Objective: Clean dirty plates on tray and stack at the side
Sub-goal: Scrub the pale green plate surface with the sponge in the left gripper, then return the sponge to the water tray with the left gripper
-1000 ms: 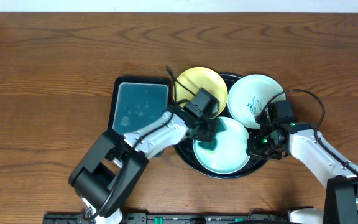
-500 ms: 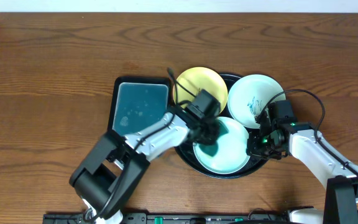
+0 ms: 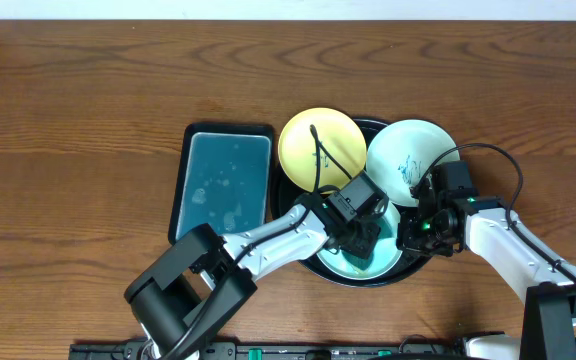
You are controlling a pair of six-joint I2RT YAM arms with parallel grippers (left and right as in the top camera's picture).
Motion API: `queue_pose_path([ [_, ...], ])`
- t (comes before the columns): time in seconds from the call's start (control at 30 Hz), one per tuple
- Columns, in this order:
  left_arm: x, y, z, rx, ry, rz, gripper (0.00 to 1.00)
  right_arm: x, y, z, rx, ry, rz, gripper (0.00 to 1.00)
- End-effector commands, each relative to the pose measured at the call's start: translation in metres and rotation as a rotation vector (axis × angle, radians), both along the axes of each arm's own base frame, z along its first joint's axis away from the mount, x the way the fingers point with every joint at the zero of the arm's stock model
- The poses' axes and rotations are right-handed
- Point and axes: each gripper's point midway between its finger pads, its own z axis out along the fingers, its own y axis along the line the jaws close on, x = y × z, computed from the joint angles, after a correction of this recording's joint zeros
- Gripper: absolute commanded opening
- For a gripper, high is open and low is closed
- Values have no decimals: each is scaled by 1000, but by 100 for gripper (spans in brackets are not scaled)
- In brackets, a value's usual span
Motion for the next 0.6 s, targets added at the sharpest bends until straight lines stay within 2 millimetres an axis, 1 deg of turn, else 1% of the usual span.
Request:
queue_pose_path([
  [0.0, 32, 44, -20, 145, -59, 123, 8, -13, -15, -14, -86, 45, -1, 1],
  [0.1, 48, 61, -20, 155, -47, 182, 7, -13, -15, -14, -86, 46, -1, 1],
  [0.2, 59, 76, -17, 160, -35, 227, 8, -13, -15, -14, -86, 45, -1, 1],
  [0.3, 65, 82, -6, 139, -44, 231, 7, -13, -15, -14, -86, 45, -1, 1],
  [0.43, 68, 75, 28, 53, -92, 193, 7, -13, -15, -14, -86, 44, -1, 1],
  [0.5, 68, 73, 50, 13, -121, 192, 8, -13, -15, -14, -86, 44, -1, 1],
  [0.53, 68, 74, 65, -9, -143, 193, 7, -13, -15, -14, -86, 44, -1, 1],
  [0.57, 67, 74, 74, -21, -159, 190, 8, -13, -15, -14, -86, 44, -1, 1],
])
